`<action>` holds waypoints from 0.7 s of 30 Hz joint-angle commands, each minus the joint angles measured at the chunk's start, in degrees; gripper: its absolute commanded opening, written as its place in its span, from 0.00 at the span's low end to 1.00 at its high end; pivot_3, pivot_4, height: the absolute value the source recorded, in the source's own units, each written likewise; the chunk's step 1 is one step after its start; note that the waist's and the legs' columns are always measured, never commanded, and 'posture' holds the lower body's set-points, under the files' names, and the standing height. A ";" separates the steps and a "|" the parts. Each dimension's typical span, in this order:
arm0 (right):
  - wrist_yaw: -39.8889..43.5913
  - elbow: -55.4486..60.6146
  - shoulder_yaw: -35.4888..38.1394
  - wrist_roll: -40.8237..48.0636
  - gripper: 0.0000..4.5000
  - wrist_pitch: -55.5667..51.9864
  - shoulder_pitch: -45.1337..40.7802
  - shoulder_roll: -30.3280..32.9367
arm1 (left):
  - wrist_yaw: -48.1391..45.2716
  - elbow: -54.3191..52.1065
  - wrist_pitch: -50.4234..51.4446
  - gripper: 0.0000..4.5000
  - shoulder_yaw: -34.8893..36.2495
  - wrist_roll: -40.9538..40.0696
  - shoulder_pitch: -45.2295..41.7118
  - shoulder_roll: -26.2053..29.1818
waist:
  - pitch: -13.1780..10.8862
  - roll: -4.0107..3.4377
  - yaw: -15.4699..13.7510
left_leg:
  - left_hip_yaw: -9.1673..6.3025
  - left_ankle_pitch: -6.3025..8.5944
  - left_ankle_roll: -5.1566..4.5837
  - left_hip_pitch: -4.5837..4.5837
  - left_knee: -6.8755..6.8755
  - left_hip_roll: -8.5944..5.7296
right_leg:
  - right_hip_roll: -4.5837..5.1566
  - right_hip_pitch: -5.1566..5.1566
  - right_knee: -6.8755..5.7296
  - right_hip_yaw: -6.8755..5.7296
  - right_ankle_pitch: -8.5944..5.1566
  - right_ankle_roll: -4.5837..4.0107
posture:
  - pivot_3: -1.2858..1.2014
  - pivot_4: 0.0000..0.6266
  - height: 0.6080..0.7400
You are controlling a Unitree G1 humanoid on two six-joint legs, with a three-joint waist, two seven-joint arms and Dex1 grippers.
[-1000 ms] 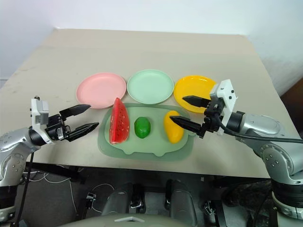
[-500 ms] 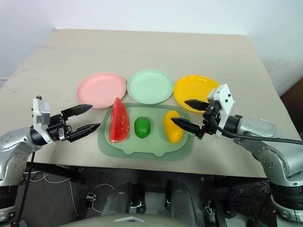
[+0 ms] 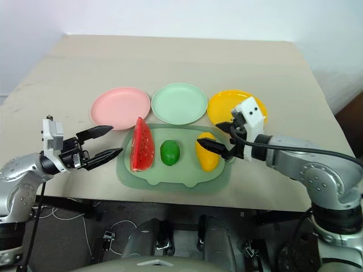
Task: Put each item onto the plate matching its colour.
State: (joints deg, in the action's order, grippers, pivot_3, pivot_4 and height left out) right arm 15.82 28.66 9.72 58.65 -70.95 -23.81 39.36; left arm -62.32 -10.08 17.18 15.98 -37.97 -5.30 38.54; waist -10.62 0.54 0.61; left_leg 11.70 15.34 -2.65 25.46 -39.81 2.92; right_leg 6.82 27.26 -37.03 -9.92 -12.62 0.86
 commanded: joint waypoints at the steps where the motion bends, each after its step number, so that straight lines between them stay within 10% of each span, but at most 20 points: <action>1: -3.70 0.43 1.63 2.14 1.00 -2.79 -2.06 -1.61 | 0.06 -0.63 -1.00 1.00 -0.24 0.27 -1.43 -0.04 | 0.00 0.00 0.00 | 0.00 0.00 0.00 0.02 0.00 0.00 | 0.00 0.01 0.00 0.00 0.01 0.02 | 0.52 0.24 0.67; 21: -11.19 -4.20 -1.28 -2.94 1.00 -16.58 -6.04 -11.27 | 0.22 -0.05 -2.23 1.00 -1.55 1.68 -2.27 -0.87 | 0.01 -0.02 0.22 | 0.10 0.00 0.00 0.00 0.01 0.01 | -0.03 0.03 -0.04 0.03 0.09 0.16 | 0.52 0.24 0.67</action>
State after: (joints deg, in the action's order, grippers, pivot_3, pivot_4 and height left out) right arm 4.75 24.02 8.51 56.41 -86.88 -28.62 28.22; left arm -62.23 -9.01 15.76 14.16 -36.30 -7.19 37.51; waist -10.60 0.52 0.83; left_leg 11.81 15.34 -2.65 25.46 -39.79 2.93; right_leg 6.78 27.29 -37.07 -9.89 -12.53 1.03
